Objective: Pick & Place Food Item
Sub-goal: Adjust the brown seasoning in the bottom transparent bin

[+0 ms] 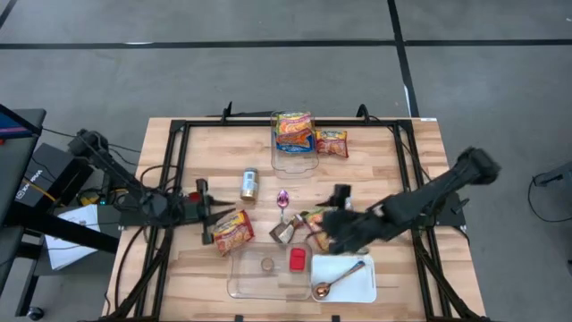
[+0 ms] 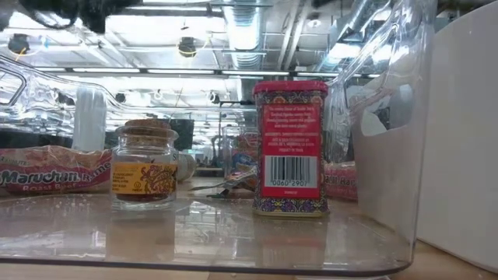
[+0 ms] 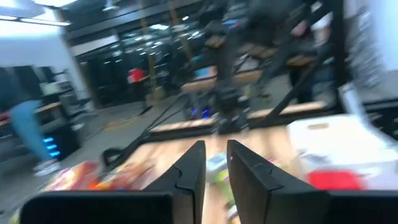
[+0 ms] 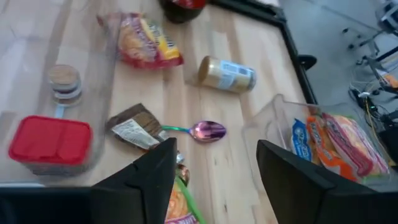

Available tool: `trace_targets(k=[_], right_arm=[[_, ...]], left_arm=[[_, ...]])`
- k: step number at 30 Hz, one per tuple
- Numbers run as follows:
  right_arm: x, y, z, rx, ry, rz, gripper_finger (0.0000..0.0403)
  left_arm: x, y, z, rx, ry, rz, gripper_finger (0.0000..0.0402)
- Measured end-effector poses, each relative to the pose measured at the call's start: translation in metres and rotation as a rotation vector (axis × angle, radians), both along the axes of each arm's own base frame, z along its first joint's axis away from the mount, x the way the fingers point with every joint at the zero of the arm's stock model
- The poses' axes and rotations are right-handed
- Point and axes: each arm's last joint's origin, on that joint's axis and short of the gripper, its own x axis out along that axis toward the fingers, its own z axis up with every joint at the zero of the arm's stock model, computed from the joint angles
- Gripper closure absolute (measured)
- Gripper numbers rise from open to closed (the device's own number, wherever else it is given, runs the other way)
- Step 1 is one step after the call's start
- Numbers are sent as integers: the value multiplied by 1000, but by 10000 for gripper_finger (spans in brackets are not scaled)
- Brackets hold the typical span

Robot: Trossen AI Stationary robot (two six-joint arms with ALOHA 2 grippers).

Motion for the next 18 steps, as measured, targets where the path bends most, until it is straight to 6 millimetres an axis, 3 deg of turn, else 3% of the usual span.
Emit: trace_targets(k=[5,8,13,18], right_arm=[[-37,-32,-17,48,-159,-13,211],[-53,-44,-26,68,-232,-17,227],[-70,-53,-35,69,-239,-13,246],[-79,-56,-45,89,-229,-31,256]], left_arm=[[4,-15,22,-12,-19,-68,380],[14,-12,29,-5,28,83,398],[35,6,28,-34,71,271,392],[54,18,26,-42,118,97,395]])
